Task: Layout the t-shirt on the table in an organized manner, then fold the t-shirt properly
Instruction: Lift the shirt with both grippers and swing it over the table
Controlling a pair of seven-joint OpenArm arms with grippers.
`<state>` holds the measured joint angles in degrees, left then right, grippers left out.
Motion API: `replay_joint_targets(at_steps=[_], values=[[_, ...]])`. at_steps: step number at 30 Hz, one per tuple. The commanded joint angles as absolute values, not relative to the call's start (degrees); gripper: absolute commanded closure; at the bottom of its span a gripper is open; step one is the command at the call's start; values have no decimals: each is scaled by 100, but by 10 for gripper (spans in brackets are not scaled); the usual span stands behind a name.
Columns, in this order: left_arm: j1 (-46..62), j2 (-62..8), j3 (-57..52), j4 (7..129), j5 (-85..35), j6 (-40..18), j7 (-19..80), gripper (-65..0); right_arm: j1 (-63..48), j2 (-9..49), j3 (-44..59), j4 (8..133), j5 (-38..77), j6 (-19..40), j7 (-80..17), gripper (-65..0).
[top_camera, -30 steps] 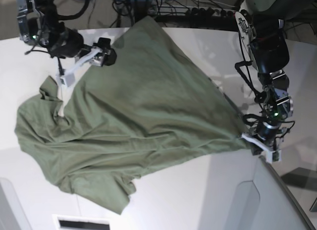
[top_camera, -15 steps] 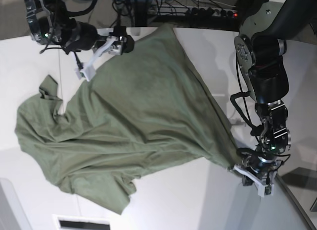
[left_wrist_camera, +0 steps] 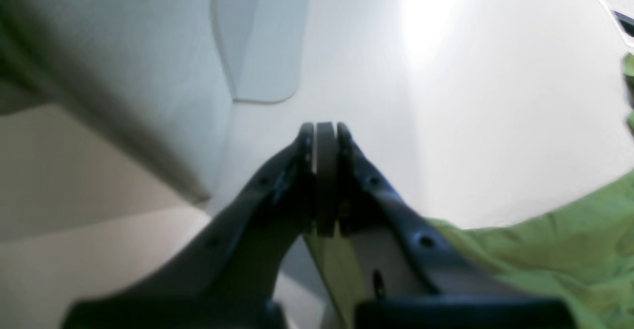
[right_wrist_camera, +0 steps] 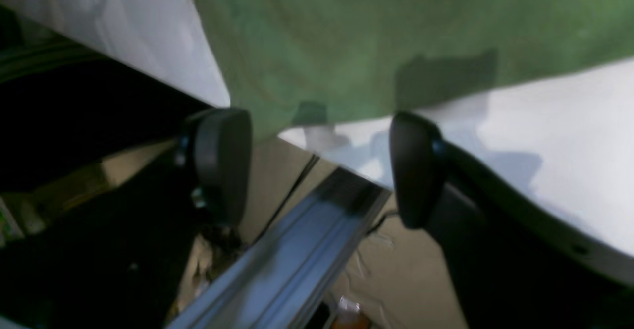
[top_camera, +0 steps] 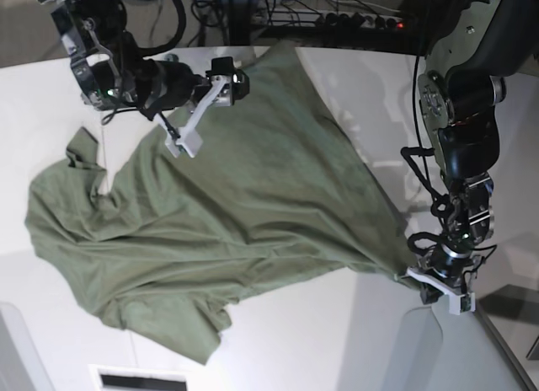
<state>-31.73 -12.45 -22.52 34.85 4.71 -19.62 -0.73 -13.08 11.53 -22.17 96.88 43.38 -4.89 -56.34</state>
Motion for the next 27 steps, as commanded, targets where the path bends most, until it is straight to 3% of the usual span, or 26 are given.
replay_joint_targets(at_steps=[1,4,8,11,14,17,19,22,27], values=[[-3468,-1314,-2255,3591,418,-1965,-295,0,-1288,1165,-2273,9727,4426,-444,-5631,-362],[-3503,-1323,-2264,3600,418,-1965,-312,0,-1305,1147,-2316,9727,4426,-444,-5622,-290],[-3688,-1358,-2264,3591,418,-1965,-312,-117,-1314,1156,-2316,9727,4426,-444,-5622,-93],[-3776,-1437,-2273,3600,418,-1965,-312,-166,-1332,1165,-2316,9727,4426,-444,-5622,-12],[-3793,-1437,-2299,3662,365,-1965,-286,-189,-1332,1165,-2316,9727,4426,-444,-5631,-11],[-3538,-1358,-2264,3987,356,-2000,-66,-171,-1341,1165,-2308,9727,4418,-444,-5631,-9],[-3160,-1077,-2255,4602,356,-2009,356,-132,-1341,1174,-2273,9727,4409,-444,-5631,-9],[-2325,-567,-1868,5798,356,-2343,971,0,-1323,1341,-2264,9719,4400,-470,-5578,-9],[-910,-136,-655,7275,356,-2589,1288,0,-1341,1411,-1921,9719,4400,-479,-5569,-9]])
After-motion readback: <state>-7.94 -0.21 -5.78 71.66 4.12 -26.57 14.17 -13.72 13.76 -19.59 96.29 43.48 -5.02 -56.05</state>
